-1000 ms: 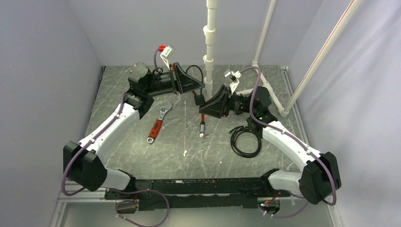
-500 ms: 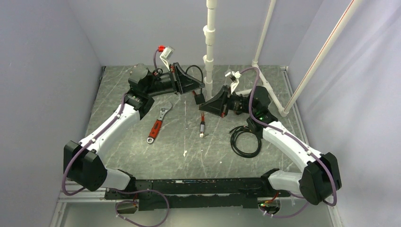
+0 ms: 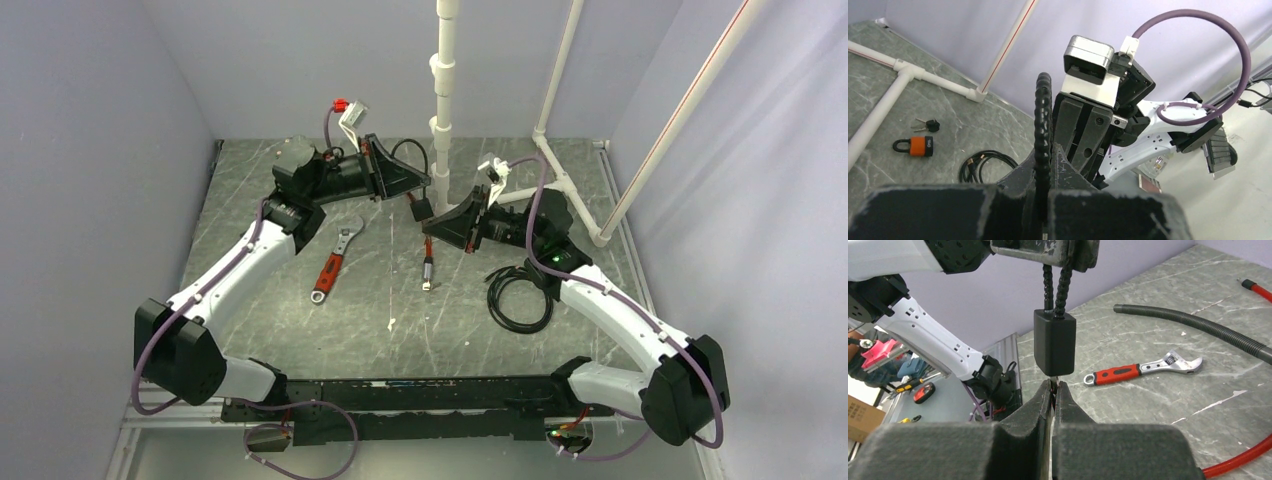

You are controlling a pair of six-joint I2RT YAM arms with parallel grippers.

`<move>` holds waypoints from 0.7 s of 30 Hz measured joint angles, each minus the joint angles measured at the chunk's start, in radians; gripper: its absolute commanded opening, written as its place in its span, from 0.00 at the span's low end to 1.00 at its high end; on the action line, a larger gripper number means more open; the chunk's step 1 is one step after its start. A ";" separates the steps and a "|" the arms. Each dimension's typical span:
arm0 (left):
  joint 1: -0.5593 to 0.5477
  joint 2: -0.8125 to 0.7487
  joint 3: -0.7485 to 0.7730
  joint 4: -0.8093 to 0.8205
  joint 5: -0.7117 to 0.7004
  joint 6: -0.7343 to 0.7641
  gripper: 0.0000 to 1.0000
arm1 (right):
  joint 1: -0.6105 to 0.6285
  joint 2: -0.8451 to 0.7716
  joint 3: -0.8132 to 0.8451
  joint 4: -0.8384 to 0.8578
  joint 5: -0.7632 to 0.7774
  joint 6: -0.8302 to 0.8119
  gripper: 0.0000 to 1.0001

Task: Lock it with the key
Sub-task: Lock the lock.

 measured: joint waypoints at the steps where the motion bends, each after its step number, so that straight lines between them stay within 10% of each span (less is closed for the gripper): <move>1: 0.003 0.002 0.000 -0.002 0.005 -0.007 0.00 | 0.000 0.000 -0.005 0.008 -0.002 0.000 0.00; 21: 0.076 -0.026 0.000 0.016 0.026 0.053 0.00 | -0.035 -0.016 -0.097 -0.172 -0.104 -0.024 0.00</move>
